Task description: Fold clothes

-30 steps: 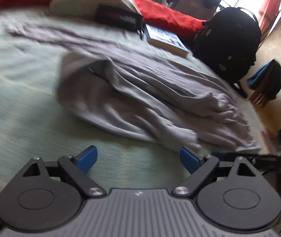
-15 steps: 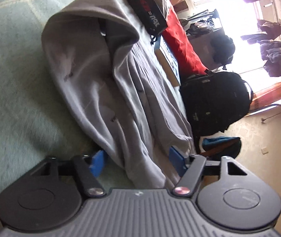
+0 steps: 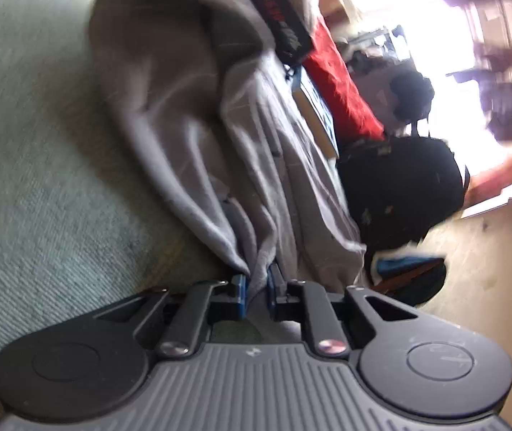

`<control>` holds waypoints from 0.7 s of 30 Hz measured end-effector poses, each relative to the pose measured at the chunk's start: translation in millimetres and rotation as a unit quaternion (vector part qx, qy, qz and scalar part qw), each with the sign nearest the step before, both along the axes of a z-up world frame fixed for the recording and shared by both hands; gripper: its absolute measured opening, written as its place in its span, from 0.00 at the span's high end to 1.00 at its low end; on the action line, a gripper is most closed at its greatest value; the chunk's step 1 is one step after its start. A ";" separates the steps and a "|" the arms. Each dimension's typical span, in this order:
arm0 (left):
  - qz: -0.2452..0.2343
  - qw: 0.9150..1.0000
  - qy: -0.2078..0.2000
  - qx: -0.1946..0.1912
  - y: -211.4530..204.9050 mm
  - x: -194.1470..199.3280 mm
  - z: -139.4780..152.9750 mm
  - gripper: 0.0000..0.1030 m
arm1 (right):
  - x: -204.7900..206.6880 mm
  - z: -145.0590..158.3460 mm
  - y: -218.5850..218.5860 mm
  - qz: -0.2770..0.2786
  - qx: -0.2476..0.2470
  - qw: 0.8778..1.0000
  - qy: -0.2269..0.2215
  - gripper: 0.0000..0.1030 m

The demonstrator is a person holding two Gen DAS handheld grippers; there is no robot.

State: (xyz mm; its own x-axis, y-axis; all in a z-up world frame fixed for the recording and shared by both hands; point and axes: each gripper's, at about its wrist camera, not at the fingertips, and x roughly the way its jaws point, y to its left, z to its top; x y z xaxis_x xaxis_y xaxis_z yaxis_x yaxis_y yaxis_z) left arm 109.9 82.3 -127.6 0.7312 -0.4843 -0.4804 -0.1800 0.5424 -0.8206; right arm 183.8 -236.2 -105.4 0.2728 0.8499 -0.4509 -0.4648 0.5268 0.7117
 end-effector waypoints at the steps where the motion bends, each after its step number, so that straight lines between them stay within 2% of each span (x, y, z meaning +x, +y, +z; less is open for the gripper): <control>1: -0.011 0.999 -0.002 0.031 -0.2 -0.8 8.5 0.89 | -0.4 1.0 0.2 0.000 -0.002 1.000 0.000 0.00; 3: -0.034 0.994 -0.006 0.106 3.7 -4.6 28.2 0.90 | -1.7 5.4 1.3 0.001 -0.008 1.000 -0.004 0.00; 5: -0.052 0.979 -0.005 0.195 10.7 -12.2 47.7 0.89 | -3.3 10.0 2.9 0.005 -0.014 1.000 -0.013 0.00; 8: -0.067 0.944 0.006 0.323 28.0 -26.8 70.7 0.89 | -3.5 15.1 8.5 0.012 -0.013 1.000 -0.021 0.00; 11: -0.061 0.897 0.038 0.436 60.6 -36.6 85.2 0.89 | -3.9 19.5 15.4 0.020 -0.012 0.999 -0.027 0.00; 12: -0.058 0.883 0.049 0.464 71.1 -38.0 89.7 0.89 | -4.5 20.6 18.0 0.024 -0.013 0.999 -0.030 0.00; 13: -0.056 0.873 0.056 0.482 77.3 -35.1 93.1 0.90 | -5.1 21.8 20.7 0.027 -0.014 0.999 -0.032 0.00; 20: -0.060 0.816 0.084 0.569 110.4 -32.4 95.9 0.89 | -6.7 28.2 37.7 0.043 -0.024 0.998 -0.041 0.00; 21: -0.060 0.807 0.088 0.581 115.1 -32.0 96.3 0.84 | -8.4 28.9 38.8 0.045 -0.026 0.998 -0.043 0.00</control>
State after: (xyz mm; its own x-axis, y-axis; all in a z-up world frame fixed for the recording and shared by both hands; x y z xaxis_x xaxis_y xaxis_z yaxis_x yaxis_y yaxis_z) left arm 77.9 197.4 -31.4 0.5838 0.3058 -0.7521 -0.1272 0.9494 0.2872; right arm 175.4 -197.4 -76.5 0.2361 0.8483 -0.4740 -0.5696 0.5160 0.6398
